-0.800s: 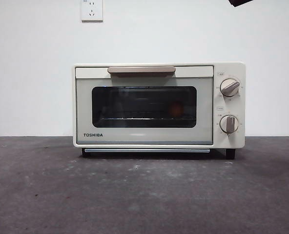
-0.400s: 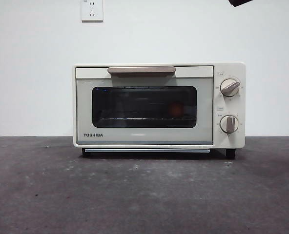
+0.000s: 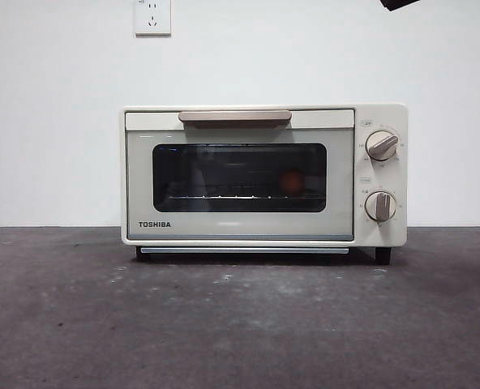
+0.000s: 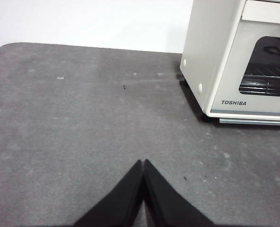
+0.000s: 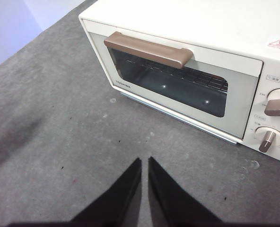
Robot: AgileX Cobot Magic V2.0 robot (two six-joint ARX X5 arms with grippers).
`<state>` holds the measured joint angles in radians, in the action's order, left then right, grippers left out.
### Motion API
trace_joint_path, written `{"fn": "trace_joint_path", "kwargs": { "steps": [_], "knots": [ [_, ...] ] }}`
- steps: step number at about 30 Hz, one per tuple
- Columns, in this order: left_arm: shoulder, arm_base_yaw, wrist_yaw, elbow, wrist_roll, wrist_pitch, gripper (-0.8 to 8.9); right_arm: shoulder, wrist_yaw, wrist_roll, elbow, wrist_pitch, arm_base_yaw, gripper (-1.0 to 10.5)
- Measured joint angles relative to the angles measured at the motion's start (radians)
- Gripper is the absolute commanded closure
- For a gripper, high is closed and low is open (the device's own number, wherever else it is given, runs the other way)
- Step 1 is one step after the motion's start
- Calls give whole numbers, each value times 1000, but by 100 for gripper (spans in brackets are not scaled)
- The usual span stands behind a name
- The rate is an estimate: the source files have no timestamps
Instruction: Eggoven
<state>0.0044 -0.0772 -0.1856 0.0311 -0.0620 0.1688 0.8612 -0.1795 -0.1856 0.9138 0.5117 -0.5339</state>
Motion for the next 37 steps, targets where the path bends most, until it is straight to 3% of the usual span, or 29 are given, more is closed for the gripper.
{"fn": "trace_joint_path", "kwargs": {
  "steps": [19,30,34,37],
  "knots": [
    [0,0,0,0,-8,0,806,-29,19,24,0,1,29,942],
    [0,0,0,0,-8,0,806,-261,22,128,-75,-76,415,942],
    [0,0,0,0,-8,0,806,-378,24,151,-216,-220,562,942],
    [0,0,0,0,-8,0,806,-470,24,163,-366,-372,613,942]
  ]
}}
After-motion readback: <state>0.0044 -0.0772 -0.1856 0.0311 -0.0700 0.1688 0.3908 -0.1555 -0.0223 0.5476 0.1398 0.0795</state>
